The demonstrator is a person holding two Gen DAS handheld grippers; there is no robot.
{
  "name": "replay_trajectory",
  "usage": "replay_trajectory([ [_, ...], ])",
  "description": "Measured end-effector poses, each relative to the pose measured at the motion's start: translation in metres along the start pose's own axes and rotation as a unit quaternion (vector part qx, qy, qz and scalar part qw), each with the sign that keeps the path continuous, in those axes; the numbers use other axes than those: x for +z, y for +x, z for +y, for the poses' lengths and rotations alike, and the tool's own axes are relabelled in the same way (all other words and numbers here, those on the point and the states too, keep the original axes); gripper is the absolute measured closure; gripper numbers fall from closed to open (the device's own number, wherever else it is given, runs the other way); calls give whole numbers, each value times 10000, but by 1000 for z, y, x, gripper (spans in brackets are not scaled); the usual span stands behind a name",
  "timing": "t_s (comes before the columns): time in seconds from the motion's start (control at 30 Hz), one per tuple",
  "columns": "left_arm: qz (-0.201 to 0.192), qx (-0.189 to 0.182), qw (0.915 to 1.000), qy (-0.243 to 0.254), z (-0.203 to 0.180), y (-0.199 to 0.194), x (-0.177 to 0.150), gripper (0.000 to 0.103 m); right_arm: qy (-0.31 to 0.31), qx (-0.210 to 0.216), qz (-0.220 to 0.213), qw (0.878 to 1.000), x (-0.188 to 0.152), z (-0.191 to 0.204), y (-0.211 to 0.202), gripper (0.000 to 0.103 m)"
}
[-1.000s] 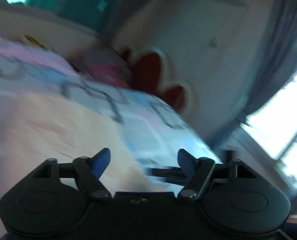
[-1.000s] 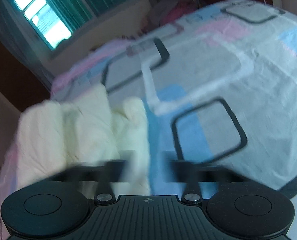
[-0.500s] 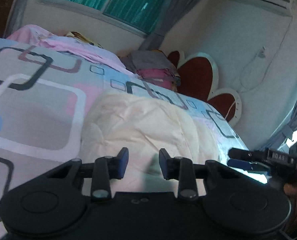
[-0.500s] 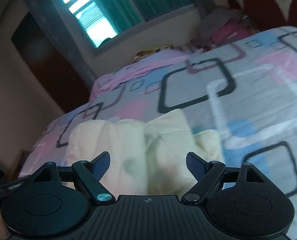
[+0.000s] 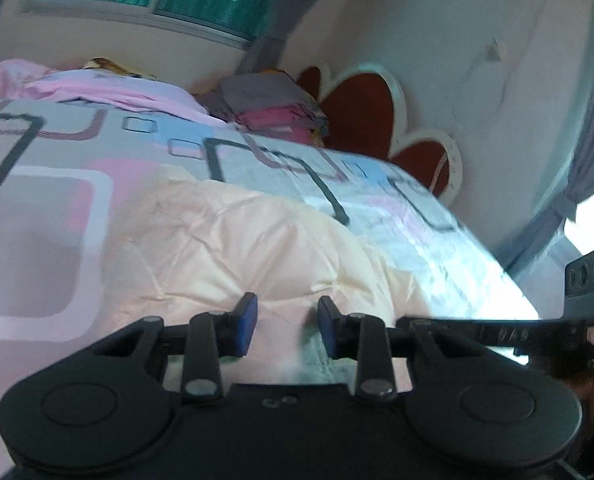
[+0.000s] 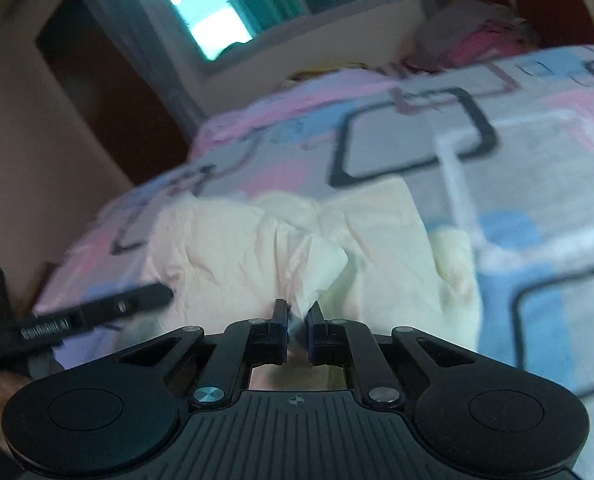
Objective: Fold large clothes
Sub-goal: 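Smooth the folded jacket with both grippers open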
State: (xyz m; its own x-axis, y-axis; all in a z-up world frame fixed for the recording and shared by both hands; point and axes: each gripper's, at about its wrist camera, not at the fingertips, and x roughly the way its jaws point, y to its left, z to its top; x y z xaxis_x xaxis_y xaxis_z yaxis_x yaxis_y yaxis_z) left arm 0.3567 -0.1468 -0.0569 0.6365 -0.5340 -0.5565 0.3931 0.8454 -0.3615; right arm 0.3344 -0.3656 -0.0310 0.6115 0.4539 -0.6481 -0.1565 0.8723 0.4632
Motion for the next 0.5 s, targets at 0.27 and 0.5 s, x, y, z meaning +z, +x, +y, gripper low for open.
replay_trajectory([
  [0.27, 573, 454, 9941, 807, -35, 47, -5, 72, 505, -90, 108, 9986, -16, -36, 13, 95],
  [0.5, -33, 349, 9952, 916, -30, -1, 0, 64, 169, -368, -337, 9986, 13, -21, -37, 94],
])
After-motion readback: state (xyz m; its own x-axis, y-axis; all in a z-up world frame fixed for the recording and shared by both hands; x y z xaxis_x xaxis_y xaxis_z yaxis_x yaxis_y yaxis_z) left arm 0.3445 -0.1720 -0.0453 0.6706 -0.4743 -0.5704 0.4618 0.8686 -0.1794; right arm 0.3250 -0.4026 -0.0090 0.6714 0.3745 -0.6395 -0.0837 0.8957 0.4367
